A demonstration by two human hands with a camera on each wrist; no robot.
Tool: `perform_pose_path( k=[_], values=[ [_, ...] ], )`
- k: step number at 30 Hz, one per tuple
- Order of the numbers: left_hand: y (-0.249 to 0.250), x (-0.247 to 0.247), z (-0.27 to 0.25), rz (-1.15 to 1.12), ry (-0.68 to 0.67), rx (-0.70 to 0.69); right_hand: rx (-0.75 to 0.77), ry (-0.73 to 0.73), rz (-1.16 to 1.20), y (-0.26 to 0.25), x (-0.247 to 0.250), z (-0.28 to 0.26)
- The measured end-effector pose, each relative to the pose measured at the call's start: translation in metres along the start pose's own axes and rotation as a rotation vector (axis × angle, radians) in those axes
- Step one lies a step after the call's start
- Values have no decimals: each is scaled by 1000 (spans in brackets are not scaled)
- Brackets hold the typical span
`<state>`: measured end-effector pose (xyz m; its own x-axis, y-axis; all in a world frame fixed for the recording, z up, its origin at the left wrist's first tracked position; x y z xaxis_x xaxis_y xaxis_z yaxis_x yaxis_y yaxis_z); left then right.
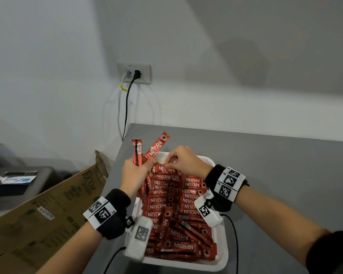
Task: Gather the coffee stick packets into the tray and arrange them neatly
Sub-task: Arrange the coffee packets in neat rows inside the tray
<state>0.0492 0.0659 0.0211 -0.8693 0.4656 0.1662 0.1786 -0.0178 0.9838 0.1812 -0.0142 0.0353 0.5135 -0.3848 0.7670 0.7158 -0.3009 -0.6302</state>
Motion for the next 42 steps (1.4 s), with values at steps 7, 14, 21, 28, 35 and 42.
perform_pose_path(
  k=[7,14,21,28,35,42],
  values=[
    [1,11,8,-78,80,61,-128,-163,-163,26,-47,13],
    [-2,10,5,-115,44,91,-160,-180,-157,34,-68,16],
    [1,9,3,-98,29,68,-130,-131,-172,35,-62,18],
    [1,5,-1,-87,-67,63,-109,439,411,12,36,13],
    [3,-5,-2,65,-231,-4,-40,181,283,0,38,-11],
    [1,-6,-3,140,-192,-46,-138,50,180,12,35,-23]
  ],
)
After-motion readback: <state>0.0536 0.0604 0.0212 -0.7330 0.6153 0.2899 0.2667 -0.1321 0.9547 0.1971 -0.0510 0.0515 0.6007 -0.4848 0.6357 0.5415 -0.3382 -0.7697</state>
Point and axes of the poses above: each hand's wrist, its own z-axis towards the middle knuckle, its own x-axis out of the back of the hand, y = z × x, the point moved 6 cm from there along z, towards the middle knuckle, and after that the axes turned 11 degrees about y, right-handed, at the moved point
